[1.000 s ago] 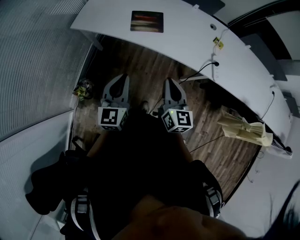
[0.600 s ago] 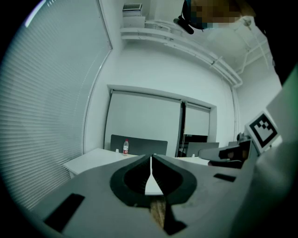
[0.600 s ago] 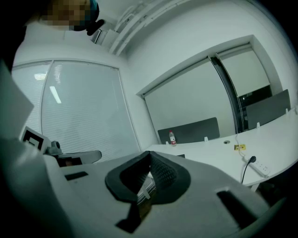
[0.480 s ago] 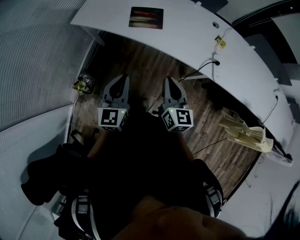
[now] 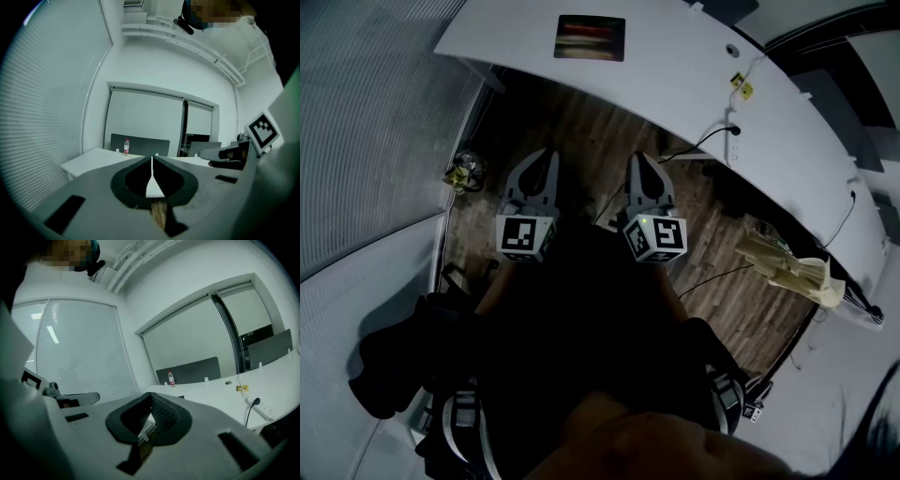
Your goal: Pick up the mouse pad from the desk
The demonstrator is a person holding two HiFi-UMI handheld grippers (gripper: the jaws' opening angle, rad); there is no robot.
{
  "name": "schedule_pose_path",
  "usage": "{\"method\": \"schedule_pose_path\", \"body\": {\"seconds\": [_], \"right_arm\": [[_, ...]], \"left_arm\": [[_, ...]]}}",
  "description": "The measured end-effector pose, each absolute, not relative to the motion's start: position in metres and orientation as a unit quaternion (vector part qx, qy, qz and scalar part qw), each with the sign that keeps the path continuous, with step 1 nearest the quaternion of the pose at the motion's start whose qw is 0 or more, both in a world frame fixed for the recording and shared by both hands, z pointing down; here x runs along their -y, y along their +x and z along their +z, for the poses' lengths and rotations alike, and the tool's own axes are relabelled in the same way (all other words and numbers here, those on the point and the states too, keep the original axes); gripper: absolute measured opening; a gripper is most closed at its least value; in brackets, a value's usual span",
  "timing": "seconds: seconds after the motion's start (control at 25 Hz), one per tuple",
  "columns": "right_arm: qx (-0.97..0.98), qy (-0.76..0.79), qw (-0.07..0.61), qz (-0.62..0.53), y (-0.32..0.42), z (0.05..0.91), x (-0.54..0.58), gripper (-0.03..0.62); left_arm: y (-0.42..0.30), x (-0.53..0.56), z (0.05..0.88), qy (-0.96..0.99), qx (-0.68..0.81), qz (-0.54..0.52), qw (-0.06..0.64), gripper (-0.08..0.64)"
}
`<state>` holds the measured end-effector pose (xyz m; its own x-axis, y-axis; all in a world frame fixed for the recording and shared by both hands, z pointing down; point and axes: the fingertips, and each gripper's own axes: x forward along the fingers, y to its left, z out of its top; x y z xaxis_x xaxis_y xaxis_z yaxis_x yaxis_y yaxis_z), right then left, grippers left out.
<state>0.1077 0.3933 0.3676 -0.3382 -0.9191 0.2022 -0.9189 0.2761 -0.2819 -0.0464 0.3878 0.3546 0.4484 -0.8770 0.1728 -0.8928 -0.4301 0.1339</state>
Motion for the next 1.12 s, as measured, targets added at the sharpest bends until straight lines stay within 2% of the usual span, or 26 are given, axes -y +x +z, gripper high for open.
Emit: {"method": "schedule_pose_path", "body": {"seconds": [1.12], "right_arm": [[-0.772, -0.611, -0.024, -0.176, 0.032, 0.358, -0.200, 0.002]], "left_arm": [[-0.112, -0.177, 0.359, 0.869, 0.472, 0.056, 0.135, 0.009]]}}
